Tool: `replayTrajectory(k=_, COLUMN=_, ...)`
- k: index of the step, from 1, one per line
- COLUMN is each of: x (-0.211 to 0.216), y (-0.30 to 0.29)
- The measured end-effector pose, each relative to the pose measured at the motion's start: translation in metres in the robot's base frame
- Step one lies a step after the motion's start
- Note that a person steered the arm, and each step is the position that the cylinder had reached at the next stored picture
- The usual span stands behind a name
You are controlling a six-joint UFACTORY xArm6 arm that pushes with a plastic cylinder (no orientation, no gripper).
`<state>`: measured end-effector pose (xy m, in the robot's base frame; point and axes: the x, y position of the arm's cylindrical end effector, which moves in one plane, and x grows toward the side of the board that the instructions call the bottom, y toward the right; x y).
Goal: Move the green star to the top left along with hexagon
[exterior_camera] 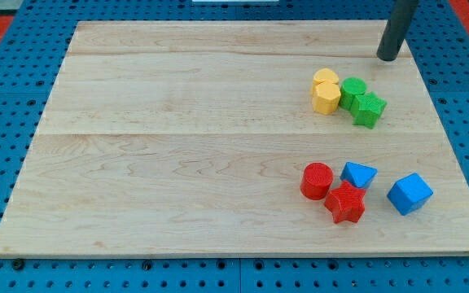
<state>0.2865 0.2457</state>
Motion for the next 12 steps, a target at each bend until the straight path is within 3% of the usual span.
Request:
replayTrajectory(k=1, x=0.007, y=0.012)
replayTrajectory(k=3, x=0.115, y=0.03)
replayTrajectory(k=4, x=0.13, y=0.024)
replayTrajectory(k=7, x=0.13, y=0.003)
replayTrajectory(k=12, x=0.113, y=-0.101)
